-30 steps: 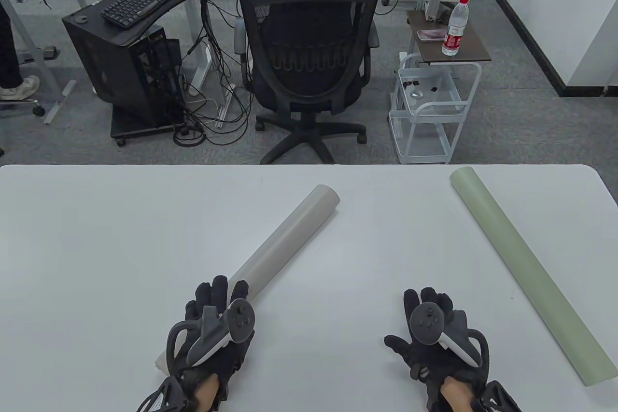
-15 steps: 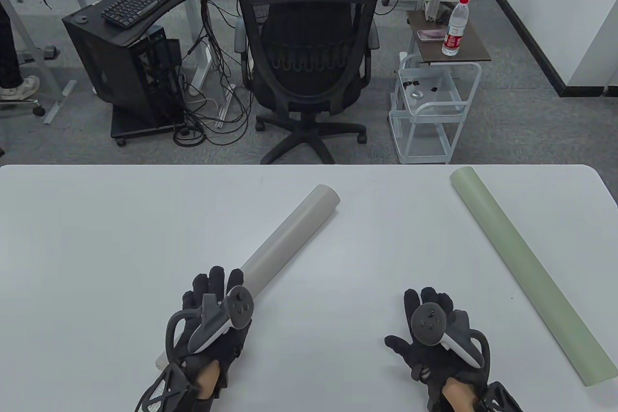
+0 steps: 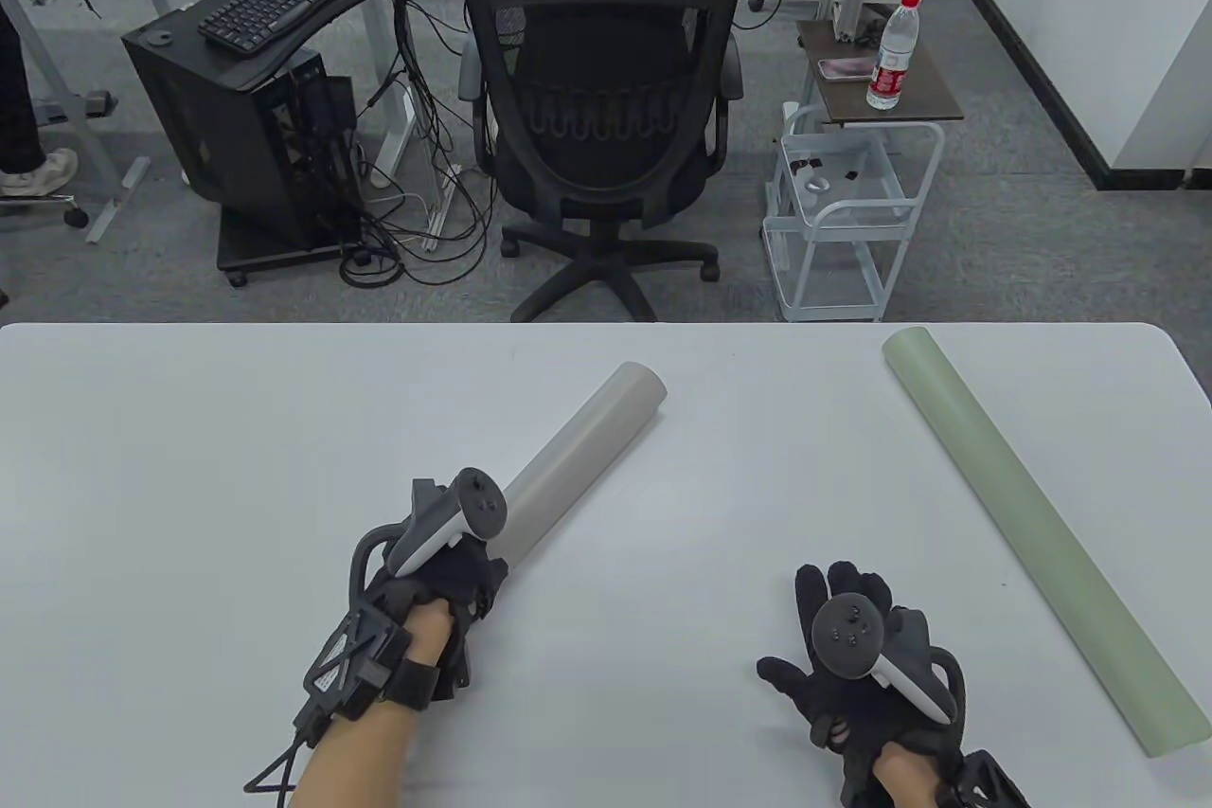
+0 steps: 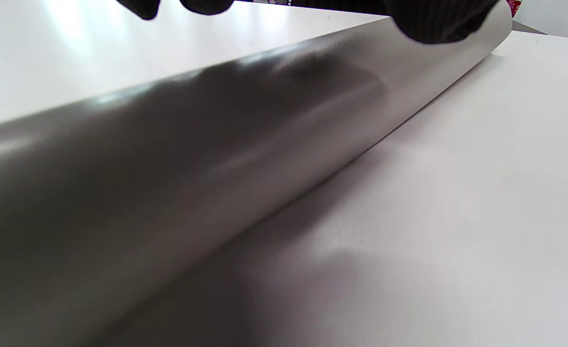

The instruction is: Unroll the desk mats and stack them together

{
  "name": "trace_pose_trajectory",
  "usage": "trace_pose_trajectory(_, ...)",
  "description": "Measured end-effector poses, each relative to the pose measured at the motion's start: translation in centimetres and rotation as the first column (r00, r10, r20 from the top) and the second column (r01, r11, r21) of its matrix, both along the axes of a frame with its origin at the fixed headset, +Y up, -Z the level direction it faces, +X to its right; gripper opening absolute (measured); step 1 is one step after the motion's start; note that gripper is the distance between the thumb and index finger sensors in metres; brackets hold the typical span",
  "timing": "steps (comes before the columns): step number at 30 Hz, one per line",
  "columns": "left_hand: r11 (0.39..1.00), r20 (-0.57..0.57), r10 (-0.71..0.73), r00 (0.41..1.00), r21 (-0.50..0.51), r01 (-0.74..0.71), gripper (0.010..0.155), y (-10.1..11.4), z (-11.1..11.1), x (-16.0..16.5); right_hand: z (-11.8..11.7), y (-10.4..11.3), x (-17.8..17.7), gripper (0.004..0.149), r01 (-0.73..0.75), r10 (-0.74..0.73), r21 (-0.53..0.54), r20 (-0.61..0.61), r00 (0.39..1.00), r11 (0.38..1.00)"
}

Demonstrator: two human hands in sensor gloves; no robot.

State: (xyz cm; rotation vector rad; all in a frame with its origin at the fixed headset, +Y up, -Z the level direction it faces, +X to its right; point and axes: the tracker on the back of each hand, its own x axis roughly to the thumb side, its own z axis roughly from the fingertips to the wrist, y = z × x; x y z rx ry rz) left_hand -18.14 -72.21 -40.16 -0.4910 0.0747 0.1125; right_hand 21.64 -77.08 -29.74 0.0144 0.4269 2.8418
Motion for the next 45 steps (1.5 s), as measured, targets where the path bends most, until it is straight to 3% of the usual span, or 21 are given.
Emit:
trace_pose_trajectory(7, 0.997, -0.06, -0.036, 0.998, -0.066, 0.032, 0.084, -0.5, -2.1, 0.1, 0.1, 0.0, 0.0, 0.094, 0.003, -0.003, 0.005, -0.007, 1.0, 1.0)
trace_pose_trajectory(11, 0.991, -0.121, 0.0, 0.993, -0.136, -0.017, 0.081, -1.2, -3.0, -0.2, 0.1, 0.1, 0.0, 0.094, 0.007, -0.007, 0.011, -0.007, 1.0, 1.0)
trace_pose_trajectory(14, 0.989, -0.148, 0.033, 0.988, -0.135, -0.054, 0.079, -1.1, -3.4, -0.3, 0.1, 0.1, 0.0, 0.094, 0.011, -0.011, 0.013, -0.006, 1.0, 1.0)
trace_pose_trajectory(21, 0.992, -0.125, -0.065, 0.99, -0.111, 0.052, 0.082, -1.0, -3.6, 0.8, 0.2, 0.1, 0.0, 0.094, 0.008, -0.008, 0.009, -0.009, 1.0, 1.0)
trace_pose_trajectory(27, 0.971, -0.071, -0.134, 0.988, -0.208, 0.117, 0.086, -2.3, -3.5, 2.4, 0.2, 0.1, 0.0, 0.094, 0.005, -0.005, 0.005, -0.009, 1.0, 1.0)
trace_pose_trajectory(31, 0.963, -0.063, -0.199, 0.978, -0.198, 0.183, 0.084, -2.5, -3.3, 3.3, 0.3, 0.2, 0.0, 0.094, 0.006, -0.006, 0.006, -0.01, 1.0, 1.0)
trace_pose_trajectory(38, 0.986, -0.069, -0.126, 0.99, -0.117, 0.118, 0.077, -2.7, -2.1, 4.9, 0.2, 0.2, 0.0, 0.094, 0.006, -0.006, 0.008, -0.014, 1.0, 1.0)
trace_pose_trajectory(41, 0.998, -0.076, -0.034, 0.997, -0.064, 0.029, 0.082, -2.2, -1.8, 5.3, 0.2, 0.1, 0.0, 0.094, 0.003, -0.003, 0.002, -0.016, 1.0, 1.0)
trace_pose_trajectory(45, 0.979, -0.137, 0.165, 0.977, -0.098, -0.179, 0.08, -1.6, -1.5, 5.1, 0.3, 0.1, -0.1, 0.094, 0.001, -0.001, 0.002, -0.019, 1.0, 1.0)
